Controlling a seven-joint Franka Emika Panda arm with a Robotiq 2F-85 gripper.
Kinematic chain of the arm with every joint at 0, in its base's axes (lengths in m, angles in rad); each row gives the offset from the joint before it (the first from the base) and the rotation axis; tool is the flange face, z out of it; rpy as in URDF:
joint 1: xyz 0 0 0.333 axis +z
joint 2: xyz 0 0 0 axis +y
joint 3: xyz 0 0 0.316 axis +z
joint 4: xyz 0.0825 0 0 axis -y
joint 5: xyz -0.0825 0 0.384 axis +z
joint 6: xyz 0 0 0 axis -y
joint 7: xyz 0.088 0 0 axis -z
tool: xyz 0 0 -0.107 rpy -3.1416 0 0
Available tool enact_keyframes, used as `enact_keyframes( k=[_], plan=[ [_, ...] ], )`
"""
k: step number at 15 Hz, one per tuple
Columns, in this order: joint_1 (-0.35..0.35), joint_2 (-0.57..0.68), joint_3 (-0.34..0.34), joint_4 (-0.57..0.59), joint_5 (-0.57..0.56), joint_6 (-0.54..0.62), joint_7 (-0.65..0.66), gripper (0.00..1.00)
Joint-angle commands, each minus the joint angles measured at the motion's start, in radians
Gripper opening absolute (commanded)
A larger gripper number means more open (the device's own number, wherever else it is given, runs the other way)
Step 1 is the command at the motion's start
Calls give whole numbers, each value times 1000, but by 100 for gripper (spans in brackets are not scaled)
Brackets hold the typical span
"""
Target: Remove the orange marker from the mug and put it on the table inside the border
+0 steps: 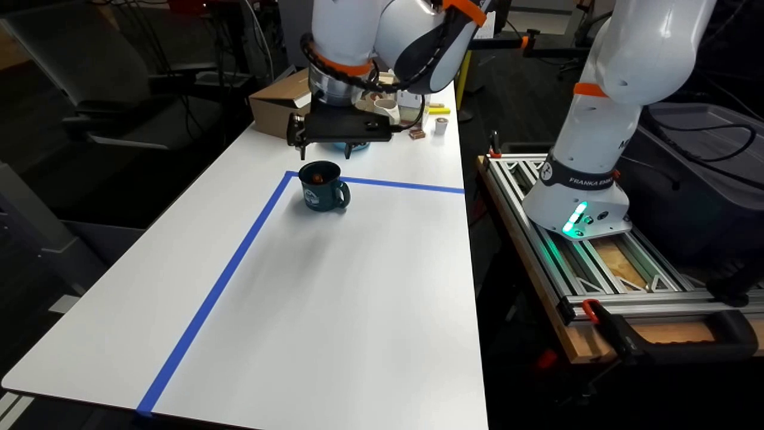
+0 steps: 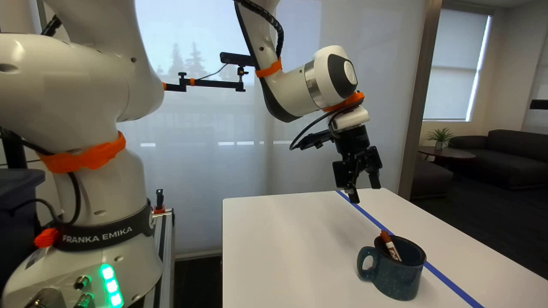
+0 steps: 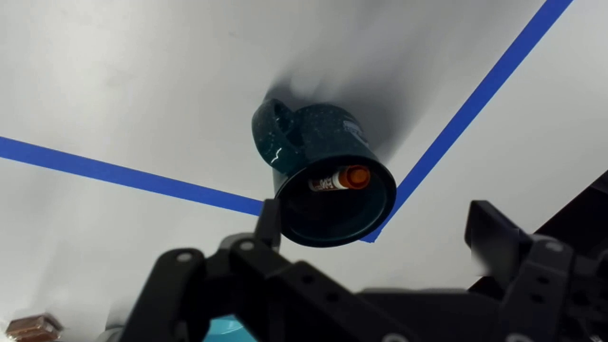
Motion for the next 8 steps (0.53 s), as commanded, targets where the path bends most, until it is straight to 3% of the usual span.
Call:
enact_keyframes(
  k=[1,8],
  plan=[
    [13,116,-19,97,-97,-35,113,100],
    [38,247,-58,191,-135,-49,162,100]
  ],
)
